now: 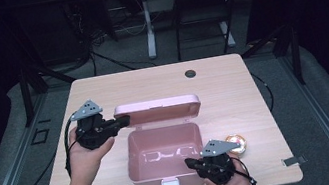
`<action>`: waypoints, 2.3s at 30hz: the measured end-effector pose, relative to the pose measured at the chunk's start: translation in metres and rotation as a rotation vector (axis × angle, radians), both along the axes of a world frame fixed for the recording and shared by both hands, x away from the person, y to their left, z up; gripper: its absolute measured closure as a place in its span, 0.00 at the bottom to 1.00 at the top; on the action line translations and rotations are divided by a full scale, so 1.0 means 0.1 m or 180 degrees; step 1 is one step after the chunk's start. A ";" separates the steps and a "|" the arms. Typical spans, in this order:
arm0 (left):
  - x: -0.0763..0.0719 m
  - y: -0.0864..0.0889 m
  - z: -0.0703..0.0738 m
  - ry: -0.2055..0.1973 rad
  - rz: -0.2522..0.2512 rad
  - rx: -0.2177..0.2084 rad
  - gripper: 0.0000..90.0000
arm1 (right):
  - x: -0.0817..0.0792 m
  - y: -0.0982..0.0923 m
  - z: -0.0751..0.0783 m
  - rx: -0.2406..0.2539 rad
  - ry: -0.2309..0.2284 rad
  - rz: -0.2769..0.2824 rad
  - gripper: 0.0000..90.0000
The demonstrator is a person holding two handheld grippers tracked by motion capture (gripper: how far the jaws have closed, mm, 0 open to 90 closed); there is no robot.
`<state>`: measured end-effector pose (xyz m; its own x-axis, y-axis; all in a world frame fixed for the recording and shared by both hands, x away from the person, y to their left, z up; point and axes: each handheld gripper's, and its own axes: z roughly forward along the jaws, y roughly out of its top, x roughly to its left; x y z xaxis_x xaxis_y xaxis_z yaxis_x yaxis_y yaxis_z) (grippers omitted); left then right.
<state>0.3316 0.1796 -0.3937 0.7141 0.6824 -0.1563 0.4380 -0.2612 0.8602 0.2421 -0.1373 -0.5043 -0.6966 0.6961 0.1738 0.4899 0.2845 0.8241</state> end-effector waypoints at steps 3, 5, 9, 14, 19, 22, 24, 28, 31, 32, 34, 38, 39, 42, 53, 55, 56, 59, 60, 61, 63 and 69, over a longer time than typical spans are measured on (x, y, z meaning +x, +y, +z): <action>0.01 0.00 -0.01 0.0005 0.0009 -0.0025 1.00 | 0.00 0.00 0.00 -0.0002 -0.0001 0.0000 1.00; 0.02 0.00 -0.01 0.0008 0.0013 -0.0029 1.00 | 0.00 0.00 0.00 -0.0003 -0.0001 0.0001 1.00; 0.04 0.01 -0.01 0.0007 0.0034 -0.0025 1.00 | 0.00 0.00 0.00 -0.0011 -0.0003 -0.0001 1.00; 0.06 0.01 0.00 -0.0003 0.0046 -0.0018 1.00 | 0.00 0.00 0.00 -0.0011 -0.0005 0.0000 1.00; 0.09 0.00 0.01 0.0021 0.0047 0.0016 1.00 | 0.00 0.00 0.00 -0.0010 -0.0005 0.0003 1.00; 0.11 0.00 0.01 0.0031 0.0057 0.0005 1.00 | 0.00 0.00 0.00 -0.0010 -0.0006 0.0002 1.00; 0.12 0.00 0.01 0.0014 0.0070 -0.0015 1.00 | 0.00 0.00 0.00 -0.0008 -0.0005 0.0000 1.00; 0.14 0.00 0.00 0.0021 0.0108 -0.0001 1.00 | 0.00 0.00 0.00 -0.0011 -0.0013 0.0000 1.00; 0.16 0.00 0.00 0.0043 0.0113 -0.0007 1.00 | 0.00 0.00 0.00 -0.0011 -0.0016 0.0004 1.00; 0.16 0.00 -0.01 0.0036 0.0113 -0.0008 1.00 | 0.00 0.00 0.00 -0.0013 -0.0016 0.0005 1.00; 0.18 0.00 -0.02 0.0054 0.0118 0.0011 1.00 | 0.00 0.00 0.00 -0.0011 -0.0017 0.0007 1.00; 0.21 0.00 -0.03 0.0072 0.0140 0.0000 1.00 | 0.00 0.00 0.00 -0.0012 -0.0019 0.0007 1.00; 0.22 0.00 -0.03 0.0070 0.0143 0.0002 1.00 | 0.00 0.00 0.00 -0.0011 -0.0020 0.0008 1.00; 0.23 0.00 -0.04 0.0080 0.0161 0.0014 1.00 | 0.00 0.00 0.00 -0.0011 -0.0022 0.0006 1.00; 0.24 -0.01 -0.05 0.0122 0.0160 0.0041 0.99 | 0.00 0.00 0.00 -0.0012 -0.0025 0.0010 1.00; 0.24 -0.01 -0.05 0.0118 0.0139 0.0040 0.99 | 0.00 0.00 0.00 -0.0010 -0.0027 0.0007 1.00; 0.24 -0.01 -0.05 0.0125 0.0135 0.0040 0.99 | 0.00 0.00 0.00 -0.0011 -0.0029 0.0005 1.00; 0.23 -0.01 -0.05 0.0133 0.0131 0.0048 0.98 | 0.00 0.00 0.00 -0.0014 -0.0027 0.0008 1.00; 0.22 -0.01 -0.06 0.0135 0.0125 0.0041 0.98 | 0.00 0.00 0.00 -0.0014 -0.0029 0.0009 1.00; 0.21 -0.01 -0.06 0.0145 0.0113 0.0044 0.97 | 0.00 0.00 0.00 -0.0015 -0.0028 0.0011 1.00; 0.18 -0.01 -0.08 0.0156 0.0097 0.0039 0.96 | 0.00 0.00 0.00 -0.0016 -0.0028 0.0012 1.00; 0.10 0.00 -0.14 0.0144 0.0074 0.0009 0.90 | 0.00 0.00 0.00 -0.0028 -0.0039 0.0008 1.00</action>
